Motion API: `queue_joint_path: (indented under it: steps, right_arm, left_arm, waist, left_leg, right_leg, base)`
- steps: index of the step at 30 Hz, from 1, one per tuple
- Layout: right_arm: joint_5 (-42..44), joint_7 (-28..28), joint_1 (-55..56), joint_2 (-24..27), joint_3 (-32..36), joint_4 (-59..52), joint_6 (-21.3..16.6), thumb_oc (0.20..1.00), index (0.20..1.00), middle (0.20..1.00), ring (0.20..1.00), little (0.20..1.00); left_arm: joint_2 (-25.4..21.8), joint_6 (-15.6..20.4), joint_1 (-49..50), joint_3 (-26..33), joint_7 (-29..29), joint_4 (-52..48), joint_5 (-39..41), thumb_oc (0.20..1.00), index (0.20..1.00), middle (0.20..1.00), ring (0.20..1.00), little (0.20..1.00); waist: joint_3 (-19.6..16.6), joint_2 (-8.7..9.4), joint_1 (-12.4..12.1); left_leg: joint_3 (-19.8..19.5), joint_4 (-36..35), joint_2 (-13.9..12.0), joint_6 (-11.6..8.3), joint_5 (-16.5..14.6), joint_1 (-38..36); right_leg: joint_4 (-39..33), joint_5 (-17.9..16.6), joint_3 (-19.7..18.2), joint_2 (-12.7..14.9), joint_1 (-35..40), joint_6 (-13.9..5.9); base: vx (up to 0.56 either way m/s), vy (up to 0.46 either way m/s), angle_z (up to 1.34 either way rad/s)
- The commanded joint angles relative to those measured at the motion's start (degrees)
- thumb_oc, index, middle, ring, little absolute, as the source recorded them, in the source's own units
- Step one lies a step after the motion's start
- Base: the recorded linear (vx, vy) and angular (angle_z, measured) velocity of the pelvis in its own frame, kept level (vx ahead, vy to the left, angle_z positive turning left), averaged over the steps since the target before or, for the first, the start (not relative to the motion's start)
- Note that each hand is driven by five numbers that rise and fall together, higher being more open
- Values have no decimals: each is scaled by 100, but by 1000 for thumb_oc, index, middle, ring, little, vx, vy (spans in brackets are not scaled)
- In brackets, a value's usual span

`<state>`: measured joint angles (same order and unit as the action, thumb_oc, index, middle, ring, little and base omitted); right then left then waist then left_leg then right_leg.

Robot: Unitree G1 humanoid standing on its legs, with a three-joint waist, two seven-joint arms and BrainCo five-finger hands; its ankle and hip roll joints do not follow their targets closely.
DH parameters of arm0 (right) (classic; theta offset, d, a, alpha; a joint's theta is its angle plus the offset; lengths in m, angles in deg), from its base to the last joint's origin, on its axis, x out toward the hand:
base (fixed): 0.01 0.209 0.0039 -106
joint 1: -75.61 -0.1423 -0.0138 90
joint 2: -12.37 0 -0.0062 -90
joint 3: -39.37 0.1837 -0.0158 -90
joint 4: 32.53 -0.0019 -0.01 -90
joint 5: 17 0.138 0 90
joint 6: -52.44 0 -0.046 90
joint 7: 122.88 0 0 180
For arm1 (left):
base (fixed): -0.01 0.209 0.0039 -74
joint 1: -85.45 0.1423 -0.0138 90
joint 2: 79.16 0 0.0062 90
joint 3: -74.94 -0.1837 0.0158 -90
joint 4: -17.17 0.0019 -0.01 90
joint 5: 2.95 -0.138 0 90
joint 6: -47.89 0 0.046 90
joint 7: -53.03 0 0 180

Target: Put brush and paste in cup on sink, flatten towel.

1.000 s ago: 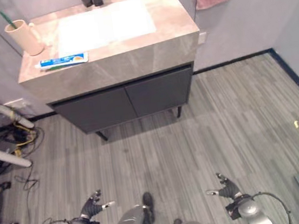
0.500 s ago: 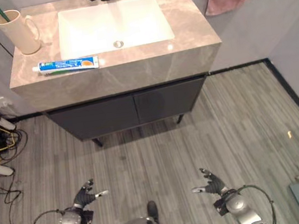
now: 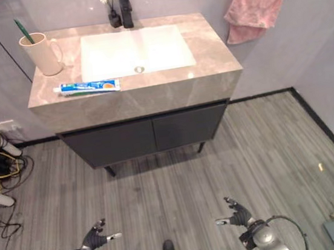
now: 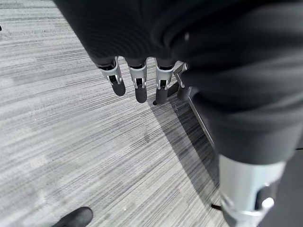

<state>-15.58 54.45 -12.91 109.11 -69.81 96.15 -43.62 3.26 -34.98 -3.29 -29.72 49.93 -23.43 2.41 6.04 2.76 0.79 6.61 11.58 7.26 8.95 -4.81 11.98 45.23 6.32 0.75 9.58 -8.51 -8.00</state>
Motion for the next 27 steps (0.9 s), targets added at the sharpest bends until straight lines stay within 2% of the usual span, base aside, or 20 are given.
queue_joint_path:
  steps: [1, 2, 3, 4, 5, 7, 10, 11, 12, 15, 18, 19, 22, 27]
  right_arm:
    - [26, 52, -224, 97, 224, -247, -102, 1000, 1000, 1000, 1000, 1000]
    - [47, 47, -219, 95, 227, -210, -108, 1000, 1000, 1000, 1000, 1000]
    - [90, 36, -216, 118, 210, -222, -129, 1000, 1000, 1000, 1000, 1000]
    - [90, 36, -217, 119, 210, -222, -129, 1000, 1000, 1000, 1000, 1000]
    - [108, 44, -247, 129, 170, -224, -147, 1000, 1000, 1000, 1000, 1000]
    - [140, 73, -267, 166, 142, -213, -170, 1000, 1000, 1000, 1000, 1000]
    - [180, 100, -275, 213, 134, -188, -185, 1000, 1000, 1000, 1000, 1000]
    - [260, 99, -253, 217, 159, -122, -179, 1000, 1000, 1000, 1000, 1000]
    - [260, 99, -253, 219, 160, -121, -180, 1000, 1000, 1000, 1000, 1000]
    - [289, 75, -236, 197, 160, -127, -146, 1000, 1000, 1000, 1000, 1000]
    - [196, 29, -118, 226, 125, -204, -129, 1000, 1000, 1000, 1000, 1000]
    - [179, 37, -101, 243, 124, -210, -128, 1000, 1000, 1000, 1000, 1000]
    - [100, 58, -124, 282, 93, -245, -113, 1000, 1000, 1000, 1000, 1000]
    - [-68, 81, -234, 399, -37, -319, -111, 1000, 1000, 1000, 1000, 1000]
  left_arm:
    - [-171, 72, -92, 187, 28, -373, -228, 1000, 1000, 1000, 1000, 1000]
    - [-147, 61, -115, 195, 12, -346, -246, 1000, 1000, 1000, 1000, 1000]
    - [-114, 64, -188, 203, -12, -237, -206, 1000, 1000, 1000, 1000, 1000]
    - [-113, 66, -190, 203, -13, -234, -206, 1000, 1000, 1000, 1000, 1000]
    - [-95, 73, -234, 223, -37, -150, -189, 1000, 1000, 1000, 1000, 1000]
    - [-78, 62, -322, 186, -41, -77, -200, 1000, 1000, 1000, 1000, 1000]
    - [-46, 62, -412, 114, -25, -32, -261, 1000, 1000, 1000, 1000, 1000]
    - [-12, 77, -469, 79, -6, 59, -296, 1000, 1000, 1000, 1000, 1000]
    - [-10, 78, -471, 78, -7, 61, -296, 1000, 1000, 1000, 1000, 1000]
    - [63, 73, -456, 140, -26, 127, -286, 1000, 1000, 1000, 1000, 1000]
    - [114, 55, -390, 152, -15, 143, -318, 1000, 1000, 1000, 1000, 1000]
    - [129, 54, -389, 133, -14, 143, -322, 1000, 1000, 1000, 1000, 1000]
    - [175, 50, -407, 129, -45, 184, -289, 1000, 1000, 1000, 1000, 1000]
    - [216, 47, -505, 58, -91, 263, -237, 1000, 1000, 1000, 1000, 1000]
  waist:
    - [514, -120, -22]
    - [565, -111, 16]
    - [604, -125, 96]
    - [614, -119, 104]
    - [668, -97, 130]
    - [770, -85, 207]
    - [860, -49, 339]
    - [870, 9, 439]
    - [887, -4, 442]
    - [868, 105, 495]
    - [761, 143, 467]
    - [733, 139, 484]
    - [672, 131, 488]
    - [583, 166, 476]
  left_leg:
    - [42, 341, -339, -313, -25, -22]
    - [-16, 359, -272, -314, -28, -80]
    - [-71, 333, -245, -334, -8, -137]
    - [-77, 347, -238, -336, -21, -142]
    - [-67, 317, -215, -352, -51, -217]
    - [-131, 342, -171, -373, -108, -278]
    - [-199, 328, -51, -413, -243, -537]
    - [-265, 325, 47, -437, -350, -725]
    - [-273, 329, 36, -439, -362, -745]
    - [-306, 265, 189, -493, -471, -1038]
    - [-363, 248, 224, -574, -467, -1133]
    - [-404, 244, 219, -592, -443, -1123]
    - [-447, 200, 176, -637, -412, -1124]
    - [-582, -43, 27, -745, -310, -1205]
  right_leg:
    - [-1217, -2570, 117, 428, 68, -150]
    - [-1238, -2348, 13, 230, -136, -138]
    - [-1384, -1697, 17, -81, -485, 4]
    - [-1361, -1674, 22, -72, -480, 6]
    - [-1565, -1490, 110, -146, -671, 33]
    - [-1640, -1336, 22, -291, -991, 25]
    - [-2045, -1488, -153, -435, -1392, -28]
    - [-2506, -1646, -321, -526, -1473, -73]
    - [-2517, -1645, -309, -533, -1445, -71]
    - [-3531, -2106, 0, -358, -1415, -195]
    - [-3834, -2136, 133, -296, -1092, -174]
    - [-3827, -2152, 47, -356, -1056, -131]
    - [-3873, -2240, 127, -377, -1016, -125]
    - [-3917, -2088, 216, -479, -968, -63]
  base:
    - [62, 125, -14]
    - [100, 114, -16]
    - [90, 83, -12]
    - [76, 63, -3]
    - [35, 28, 3]
    - [65, 38, 1]
    - [165, 10, 23]
    - [192, -24, 36]
    - [223, -33, 16]
    - [196, -26, 24]
    - [193, -64, 7]
    - [146, -69, 23]
    - [113, -75, 33]
    - [102, -93, 14]
